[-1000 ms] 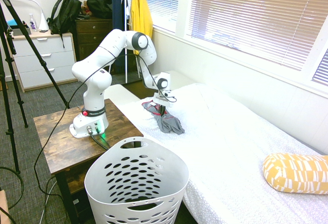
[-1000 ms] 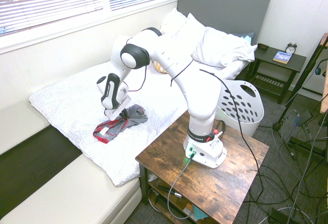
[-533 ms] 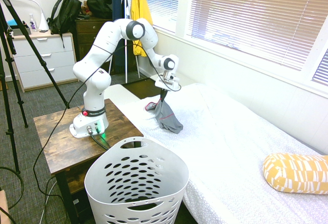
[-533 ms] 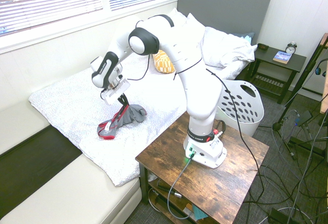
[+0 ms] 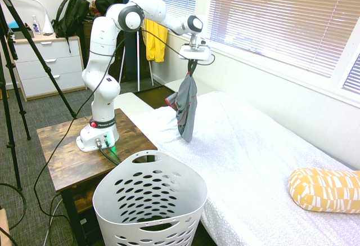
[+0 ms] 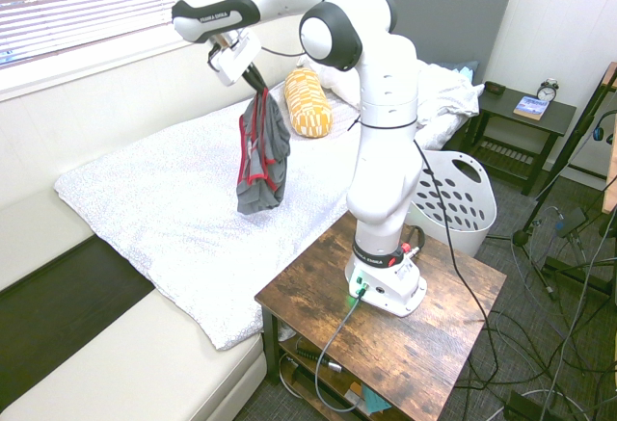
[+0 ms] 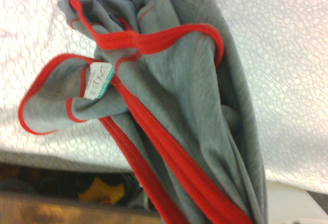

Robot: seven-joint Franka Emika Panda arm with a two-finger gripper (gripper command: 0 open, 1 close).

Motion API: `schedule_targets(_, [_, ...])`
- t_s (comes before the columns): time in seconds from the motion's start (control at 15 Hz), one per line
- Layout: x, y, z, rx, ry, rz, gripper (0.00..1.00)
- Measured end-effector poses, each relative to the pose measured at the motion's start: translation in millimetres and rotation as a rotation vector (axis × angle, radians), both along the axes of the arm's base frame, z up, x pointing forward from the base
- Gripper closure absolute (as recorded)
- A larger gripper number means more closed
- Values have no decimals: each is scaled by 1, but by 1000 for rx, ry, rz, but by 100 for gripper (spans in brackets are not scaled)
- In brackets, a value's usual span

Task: Put my clothes in the laundry bag

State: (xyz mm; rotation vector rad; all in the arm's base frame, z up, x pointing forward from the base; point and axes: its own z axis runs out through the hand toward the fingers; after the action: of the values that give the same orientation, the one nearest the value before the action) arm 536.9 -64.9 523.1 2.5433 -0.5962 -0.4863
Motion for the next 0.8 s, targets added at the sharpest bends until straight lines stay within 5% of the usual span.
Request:
schedule_targets(0.27, [-73, -56, 87, -19, 173, 86, 100])
schedule_targets(0.47, [-141, -110, 139, -17, 300, 61, 100])
schedule_targets(0.8, [-256, -207, 123, -15, 567, -115, 100])
